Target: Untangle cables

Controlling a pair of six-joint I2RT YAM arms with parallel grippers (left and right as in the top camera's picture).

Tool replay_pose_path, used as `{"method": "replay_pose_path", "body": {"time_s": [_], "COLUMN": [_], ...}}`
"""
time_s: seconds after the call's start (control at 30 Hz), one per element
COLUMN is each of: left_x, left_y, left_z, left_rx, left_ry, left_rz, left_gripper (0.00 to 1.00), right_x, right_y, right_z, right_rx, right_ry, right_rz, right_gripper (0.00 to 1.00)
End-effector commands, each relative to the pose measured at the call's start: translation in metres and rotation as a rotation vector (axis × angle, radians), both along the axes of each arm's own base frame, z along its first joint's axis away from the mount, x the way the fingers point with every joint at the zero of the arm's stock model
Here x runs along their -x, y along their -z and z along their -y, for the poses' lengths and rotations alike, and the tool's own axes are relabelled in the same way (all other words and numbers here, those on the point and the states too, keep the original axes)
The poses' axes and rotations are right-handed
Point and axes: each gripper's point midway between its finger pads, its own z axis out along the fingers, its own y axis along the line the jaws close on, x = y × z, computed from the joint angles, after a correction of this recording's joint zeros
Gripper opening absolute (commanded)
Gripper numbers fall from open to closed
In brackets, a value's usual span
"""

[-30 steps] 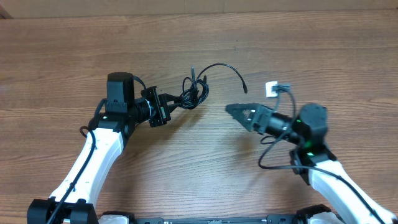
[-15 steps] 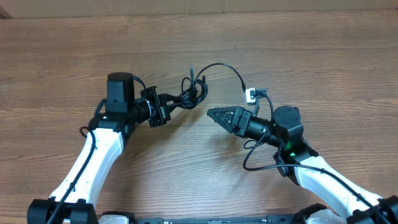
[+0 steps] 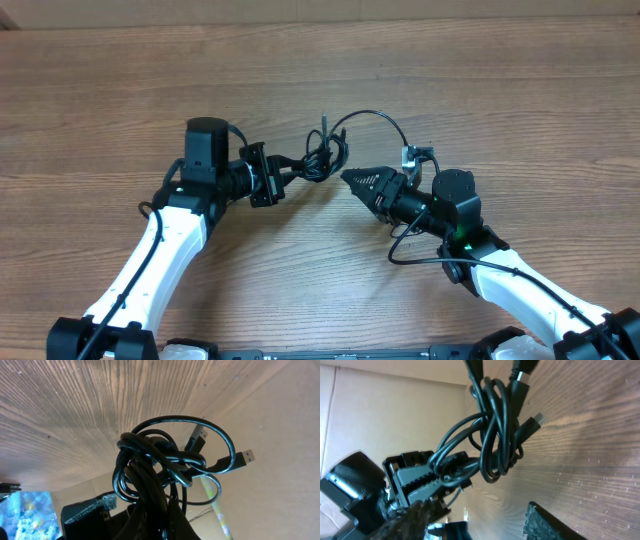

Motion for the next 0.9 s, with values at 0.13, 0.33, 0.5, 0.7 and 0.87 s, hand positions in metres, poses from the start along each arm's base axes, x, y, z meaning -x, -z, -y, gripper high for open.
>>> {"method": "replay_pose_path", "body": {"time_s": [0.13, 0.33, 0.5, 0.7, 0.87], "left_x": [-0.002, -0.006, -0.007, -0.005, -0.003], "left_y": [-0.024, -0.028, -0.025, -0.027, -0.027], "left_z": [0.014, 0.016, 0.021, 0.034, 0.038], "left_rx": [0.024, 0.019, -0.012, -0.027, -0.033], "left_ry": [0.033, 0.029, 0.02, 0.038, 0.045], "left_rz": [0.071, 0.109, 0.119, 0.151, 0.158], "left_gripper": [0.04, 0.04, 0.04, 0.04, 0.04], "right_x": [-0.004, -0.003, -0.005, -0.007, -0.011], "right_y": [-0.002, 0.013, 0.013, 0.015, 0.016], "right_z": [0.0, 0.005, 0.006, 0.008, 0.012], "right_rx": [-0.048, -0.011, -0.02, -0.018, -0.009], "right_ry": [0.047, 0.078, 0.095, 0.11, 0.142], "right_rz": [-0.08, -0.14, -0.153, -0.159, -0.154], "right_gripper": [0.49, 0.45, 0.45, 0.45, 0.45]}}
